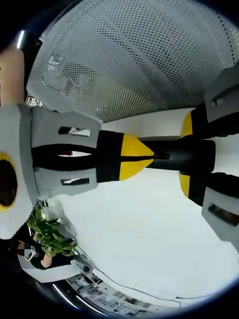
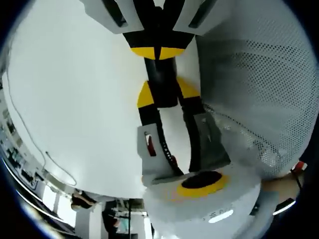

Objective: Press the specified remote control buttons in sequence, fully releasing each button before pressing the next.

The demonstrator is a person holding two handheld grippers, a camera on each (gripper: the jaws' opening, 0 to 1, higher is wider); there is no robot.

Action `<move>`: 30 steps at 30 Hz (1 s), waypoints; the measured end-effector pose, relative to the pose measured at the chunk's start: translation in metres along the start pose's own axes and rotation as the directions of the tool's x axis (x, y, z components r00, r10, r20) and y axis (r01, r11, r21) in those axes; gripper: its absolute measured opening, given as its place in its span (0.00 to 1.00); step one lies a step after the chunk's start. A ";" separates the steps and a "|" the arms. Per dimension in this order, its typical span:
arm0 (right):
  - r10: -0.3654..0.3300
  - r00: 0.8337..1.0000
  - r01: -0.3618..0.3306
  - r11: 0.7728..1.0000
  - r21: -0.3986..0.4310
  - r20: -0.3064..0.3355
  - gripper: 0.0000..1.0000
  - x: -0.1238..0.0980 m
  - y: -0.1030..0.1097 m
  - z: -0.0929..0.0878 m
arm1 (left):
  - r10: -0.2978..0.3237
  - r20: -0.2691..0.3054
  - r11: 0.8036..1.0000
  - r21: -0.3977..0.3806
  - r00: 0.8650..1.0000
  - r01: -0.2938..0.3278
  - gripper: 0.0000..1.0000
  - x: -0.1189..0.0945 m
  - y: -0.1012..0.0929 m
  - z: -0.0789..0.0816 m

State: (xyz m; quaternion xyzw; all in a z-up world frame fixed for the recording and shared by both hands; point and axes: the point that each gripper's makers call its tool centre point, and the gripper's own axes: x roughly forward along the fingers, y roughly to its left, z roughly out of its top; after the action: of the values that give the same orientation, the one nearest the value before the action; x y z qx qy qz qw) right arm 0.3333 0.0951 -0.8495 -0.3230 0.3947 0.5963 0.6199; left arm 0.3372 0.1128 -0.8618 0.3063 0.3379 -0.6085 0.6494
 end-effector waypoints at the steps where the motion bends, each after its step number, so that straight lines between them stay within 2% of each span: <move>1: -0.002 1.000 0.002 1.000 0.011 0.007 0.00 0.000 0.000 0.001 | 0.000 0.000 1.000 -0.001 1.000 0.000 0.25 0.000 0.000 0.000; 11: -0.027 1.000 0.027 1.000 -0.010 -0.005 0.00 0.005 -0.003 0.004 | -0.010 0.008 1.000 -0.016 1.000 0.010 0.25 0.000 0.001 0.000; 19: -0.067 0.997 0.064 0.991 -0.121 -0.025 0.00 0.007 -0.003 0.005 | -0.007 0.007 1.000 -0.017 1.000 0.007 0.25 0.000 0.000 0.000; 21: -0.074 0.997 0.073 0.994 -0.076 0.001 0.00 0.006 -0.004 0.005 | -0.006 0.008 1.000 -0.016 1.000 0.006 0.25 -0.001 0.000 0.000; 24: -0.081 0.996 0.084 0.995 -0.061 0.047 0.00 0.004 -0.004 0.006 | -0.003 0.006 1.000 -0.010 1.000 0.003 0.25 -0.001 0.000 0.000; 30: -0.082 0.996 0.084 0.995 -0.051 0.046 0.00 0.006 -0.001 0.010 | -0.003 0.009 1.000 -0.012 1.000 0.003 0.25 0.000 0.000 0.000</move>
State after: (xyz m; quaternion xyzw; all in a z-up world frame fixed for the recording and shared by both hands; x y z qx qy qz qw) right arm 0.3350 0.1065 -0.8504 -0.3425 0.3514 0.5873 0.6437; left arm 0.3371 0.1128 -0.8614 0.2992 0.3393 -0.6086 0.6519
